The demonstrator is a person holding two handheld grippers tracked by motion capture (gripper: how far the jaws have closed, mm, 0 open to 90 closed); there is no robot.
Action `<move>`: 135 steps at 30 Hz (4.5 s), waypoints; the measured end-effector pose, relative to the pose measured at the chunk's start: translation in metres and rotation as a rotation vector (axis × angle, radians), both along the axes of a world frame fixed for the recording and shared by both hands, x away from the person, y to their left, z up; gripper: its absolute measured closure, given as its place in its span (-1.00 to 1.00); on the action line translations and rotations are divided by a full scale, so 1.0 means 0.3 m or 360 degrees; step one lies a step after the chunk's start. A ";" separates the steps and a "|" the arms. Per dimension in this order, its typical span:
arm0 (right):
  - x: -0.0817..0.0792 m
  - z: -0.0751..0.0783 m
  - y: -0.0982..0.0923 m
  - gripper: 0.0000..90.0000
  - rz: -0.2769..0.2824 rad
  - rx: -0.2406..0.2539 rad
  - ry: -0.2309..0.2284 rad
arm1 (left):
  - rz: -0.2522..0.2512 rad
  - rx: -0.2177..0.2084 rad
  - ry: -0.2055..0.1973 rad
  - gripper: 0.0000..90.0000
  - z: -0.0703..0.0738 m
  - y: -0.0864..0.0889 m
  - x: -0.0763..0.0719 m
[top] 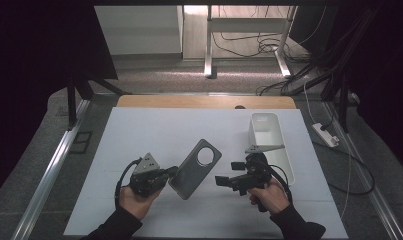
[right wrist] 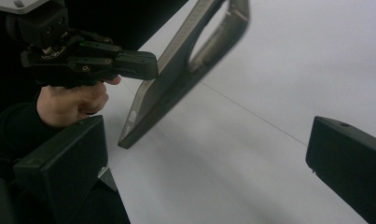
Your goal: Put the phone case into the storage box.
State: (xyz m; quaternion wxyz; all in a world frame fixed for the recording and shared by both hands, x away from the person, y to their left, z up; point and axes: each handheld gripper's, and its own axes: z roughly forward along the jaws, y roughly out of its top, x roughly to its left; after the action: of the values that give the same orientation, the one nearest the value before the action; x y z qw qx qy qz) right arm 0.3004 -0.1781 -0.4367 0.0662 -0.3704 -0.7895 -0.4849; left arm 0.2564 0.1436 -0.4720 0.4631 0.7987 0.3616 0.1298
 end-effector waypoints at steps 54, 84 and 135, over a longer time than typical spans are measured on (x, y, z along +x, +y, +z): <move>0.076 -0.057 0.156 0.76 0.0073 0.0170 0.0336 | -0.0078 -0.0017 -0.0057 0.96 0.010 -0.026 -0.008; 0.039 -0.024 0.121 0.88 0.0226 -0.0041 0.0056 | -0.0318 -0.0139 0.0162 -0.92 -0.020 0.028 0.016; -0.024 -0.001 0.182 0.89 0.0661 -0.0092 -0.0152 | -0.0725 -0.0105 0.0255 0.10 -0.039 -0.073 0.010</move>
State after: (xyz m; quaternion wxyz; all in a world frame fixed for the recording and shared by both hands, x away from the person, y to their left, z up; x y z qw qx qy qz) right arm 0.2931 -0.1234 -0.4371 0.1165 -0.1780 -0.8647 -0.4551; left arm 0.2594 0.1216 -0.4838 0.4761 0.8518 0.2118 -0.0538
